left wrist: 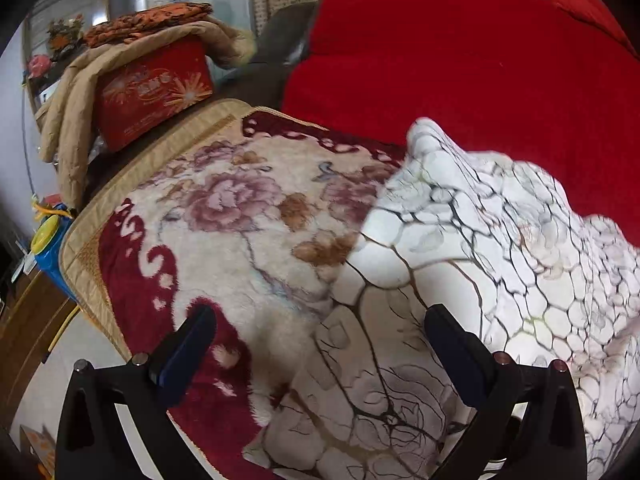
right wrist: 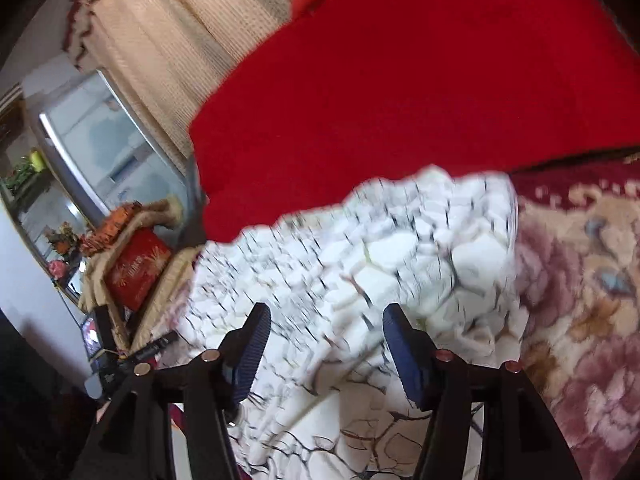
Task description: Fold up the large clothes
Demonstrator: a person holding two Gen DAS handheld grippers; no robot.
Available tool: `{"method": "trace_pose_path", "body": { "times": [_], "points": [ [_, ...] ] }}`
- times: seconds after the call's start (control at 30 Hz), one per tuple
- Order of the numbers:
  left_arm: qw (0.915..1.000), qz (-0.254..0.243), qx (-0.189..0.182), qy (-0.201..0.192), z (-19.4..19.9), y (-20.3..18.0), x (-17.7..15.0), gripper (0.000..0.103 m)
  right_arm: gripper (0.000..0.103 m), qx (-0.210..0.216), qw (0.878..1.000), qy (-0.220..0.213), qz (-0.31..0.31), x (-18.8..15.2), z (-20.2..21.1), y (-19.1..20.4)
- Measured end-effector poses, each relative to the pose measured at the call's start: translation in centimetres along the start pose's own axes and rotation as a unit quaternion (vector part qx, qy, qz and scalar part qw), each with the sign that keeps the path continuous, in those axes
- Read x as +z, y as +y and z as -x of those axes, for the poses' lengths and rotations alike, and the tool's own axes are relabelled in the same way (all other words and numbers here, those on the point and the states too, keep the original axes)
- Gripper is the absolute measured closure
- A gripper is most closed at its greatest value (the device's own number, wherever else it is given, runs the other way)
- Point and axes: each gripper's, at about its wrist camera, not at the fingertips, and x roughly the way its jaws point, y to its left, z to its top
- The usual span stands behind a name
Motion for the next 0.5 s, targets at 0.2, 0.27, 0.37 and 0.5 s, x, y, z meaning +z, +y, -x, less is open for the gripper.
{"method": "trace_pose_path", "body": {
  "times": [0.2, 0.27, 0.37, 0.5],
  "points": [
    [0.9992, -0.001, 0.002, 0.040, -1.6, -0.2, -0.6, 0.000, 0.040, -0.018, 0.997, 0.060, -0.040, -0.2, -2.5, -1.9],
    [0.9994, -0.007, 0.008, 0.033, -1.2, -0.3, -0.7, 0.000, 0.040, -0.018, 0.997, 0.060, -0.037, -0.3, -2.2, -2.2],
    [0.9994, -0.022, 0.025, 0.006, -0.1, -0.9, -0.6, 0.000, 0.040, -0.023, 0.998, 0.062, -0.025, -0.5, -2.2, -2.1],
    [0.9992, -0.021, 0.019, -0.030, 1.6, -1.3, -0.3, 0.000, 0.040, -0.022, 0.998, 0.058, -0.024, -0.7, -2.7, -1.2]
  ]
}}
